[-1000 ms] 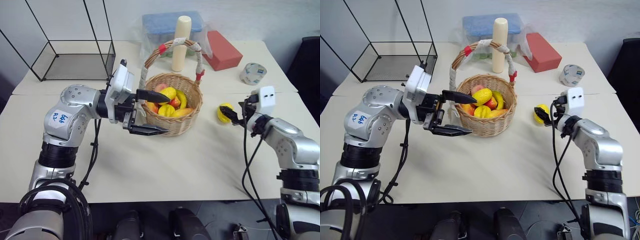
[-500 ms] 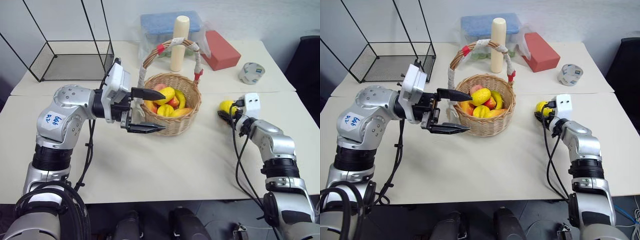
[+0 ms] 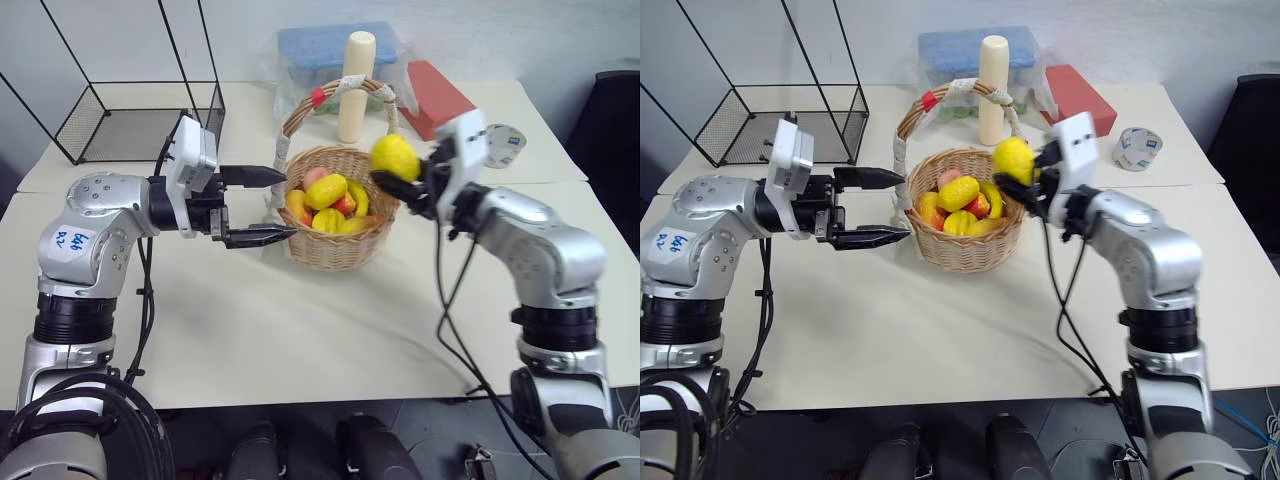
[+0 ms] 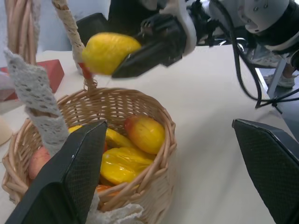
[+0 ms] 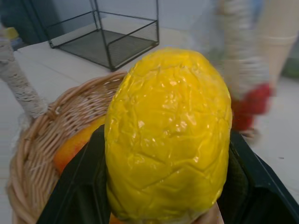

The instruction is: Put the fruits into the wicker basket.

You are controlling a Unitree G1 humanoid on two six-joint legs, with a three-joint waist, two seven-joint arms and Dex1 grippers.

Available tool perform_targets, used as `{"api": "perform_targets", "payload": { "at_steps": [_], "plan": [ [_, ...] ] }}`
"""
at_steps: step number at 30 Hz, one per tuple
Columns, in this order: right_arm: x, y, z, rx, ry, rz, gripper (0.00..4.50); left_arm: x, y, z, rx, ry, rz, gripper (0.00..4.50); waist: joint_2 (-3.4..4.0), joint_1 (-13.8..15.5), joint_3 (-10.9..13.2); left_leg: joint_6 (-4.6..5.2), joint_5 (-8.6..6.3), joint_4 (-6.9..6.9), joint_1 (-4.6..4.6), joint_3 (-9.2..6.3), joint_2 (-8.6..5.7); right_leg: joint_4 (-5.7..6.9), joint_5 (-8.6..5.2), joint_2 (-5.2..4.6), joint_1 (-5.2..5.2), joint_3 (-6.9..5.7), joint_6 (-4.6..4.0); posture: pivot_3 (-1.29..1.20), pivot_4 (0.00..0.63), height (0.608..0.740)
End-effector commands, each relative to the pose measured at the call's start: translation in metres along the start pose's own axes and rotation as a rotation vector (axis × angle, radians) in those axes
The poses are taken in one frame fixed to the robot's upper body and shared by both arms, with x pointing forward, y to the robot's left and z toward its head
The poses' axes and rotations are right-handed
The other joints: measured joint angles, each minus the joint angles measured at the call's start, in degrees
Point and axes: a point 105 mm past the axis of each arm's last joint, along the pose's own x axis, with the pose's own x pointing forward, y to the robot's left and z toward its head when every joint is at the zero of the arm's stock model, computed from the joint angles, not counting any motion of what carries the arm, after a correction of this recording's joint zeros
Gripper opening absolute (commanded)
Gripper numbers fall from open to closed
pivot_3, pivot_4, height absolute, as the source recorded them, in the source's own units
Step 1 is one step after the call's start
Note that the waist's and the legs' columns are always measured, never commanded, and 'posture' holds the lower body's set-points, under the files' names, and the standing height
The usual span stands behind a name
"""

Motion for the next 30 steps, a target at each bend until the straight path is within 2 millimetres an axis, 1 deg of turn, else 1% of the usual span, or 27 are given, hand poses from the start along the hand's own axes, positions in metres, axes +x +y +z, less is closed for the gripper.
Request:
{"api": "perform_targets", "payload": {
  "at_steps": [1,3,4,5,7,9,11,13,16,19,23,28,30],
  "plan": [
    [0.004,0.011,0.006,-0.051,-0.001,0.019,3.23,-0.003,0.001,0.012,0.065,-0.018,0.019,4.50,0.00,0.0,0.0,0.00,0.00,0.00,0.00,-0.01,0.00,0.00,0.00,0.00,0.00,-0.01,0.00,0.00,0.150,0.740],
    [0.002,0.016,0.007,-0.055,-0.004,0.034,3.80,-0.004,0.001,0.012,0.066,-0.018,0.024,4.50,0.00,0.0,0.0,0.01,-0.01,0.00,-0.03,-0.01,0.00,0.00,0.00,-0.02,-0.01,-0.01,0.00,0.00,0.150,0.740],
    [-0.003,0.017,0.012,-0.063,-0.017,0.034,4.23,-0.005,0.001,0.011,0.066,-0.017,0.026,4.50,0.00,0.0,0.0,0.01,-0.01,0.00,-0.03,-0.02,0.00,0.00,0.00,-0.02,0.00,-0.01,0.00,0.00,0.150,0.740],
    [-0.010,0.016,0.018,-0.072,-0.035,0.033,4.46,-0.005,0.000,0.011,0.065,-0.016,0.028,4.50,0.00,0.0,0.0,0.01,-0.01,0.00,-0.03,-0.02,0.00,0.00,0.00,-0.01,-0.01,-0.01,0.00,0.00,0.150,0.740],
    [-0.020,0.014,0.025,-0.080,-0.056,0.025,4.49,-0.006,-0.001,0.011,0.065,-0.016,0.030,4.50,0.00,0.0,0.0,0.01,-0.01,-0.02,-0.03,-0.03,0.00,0.00,0.00,-0.01,-0.01,-0.02,0.00,0.00,0.150,0.740],
    [-0.034,0.006,0.032,-0.092,-0.071,-0.021,4.49,-0.006,-0.001,0.011,0.065,-0.017,0.037,4.50,0.00,0.0,0.0,0.01,-0.01,-0.03,-0.03,-0.02,0.00,-0.02,0.00,-0.02,0.00,-0.02,0.00,0.00,0.150,0.740],
    [-0.049,-0.008,0.039,-0.094,-0.087,-0.094,4.49,-0.006,-0.001,0.011,0.063,-0.021,0.044,4.50,0.00,0.0,0.0,0.01,-0.01,-0.03,-0.02,-0.03,0.00,-0.02,0.00,-0.02,0.01,-0.03,0.00,0.00,0.150,0.740],
    [-0.056,-0.017,0.041,-0.094,-0.093,-0.147,4.49,-0.006,-0.001,0.011,0.059,-0.026,0.048,4.50,0.00,0.0,0.0,0.01,-0.01,-0.03,-0.02,-0.03,0.00,-0.02,0.00,-0.02,0.02,-0.02,0.00,0.00,0.150,0.740],
    [-0.040,-0.032,0.035,-0.053,-0.099,-0.217,4.49,0.000,-0.004,0.014,0.056,-0.047,0.036,4.50,0.00,-0.4,0.0,0.01,-0.01,-0.03,-0.01,-0.02,0.00,-0.03,0.00,0.00,0.02,-0.02,0.00,0.00,0.150,0.740],
    [-0.020,-0.041,0.029,-0.060,-0.101,-0.238,4.49,0.005,-0.005,0.017,0.059,-0.056,0.032,4.50,0.00,-0.7,0.0,-0.02,0.01,-0.05,0.03,0.03,0.01,-0.01,0.00,0.04,0.01,0.01,0.00,0.00,0.150,0.740],
    [0.005,-0.051,0.028,-0.049,-0.118,-0.250,4.49,0.005,-0.005,0.020,0.062,-0.057,0.030,4.50,0.01,-0.7,0.0,-0.06,0.03,-0.10,0.01,0.06,0.01,0.00,0.00,0.05,-0.06,0.03,0.00,0.00,0.150,0.740],
    [0.026,-0.065,0.030,-0.059,-0.141,-0.286,4.49,0.004,-0.004,0.020,0.066,-0.056,0.038,4.50,0.01,-0.7,0.0,-0.05,0.03,-0.07,0.01,0.06,0.01,0.01,0.00,0.02,-0.06,0.01,0.00,0.00,0.150,0.740],
    [0.030,-0.066,0.029,-0.055,-0.147,-0.281,4.12,0.004,-0.005,0.020,0.066,-0.058,0.038,4.50,0.01,-0.6,0.0,-0.04,0.02,-0.06,0.01,0.06,0.01,0.01,0.00,0.01,-0.05,0.00,0.00,0.00,0.150,0.740]
  ]
}}
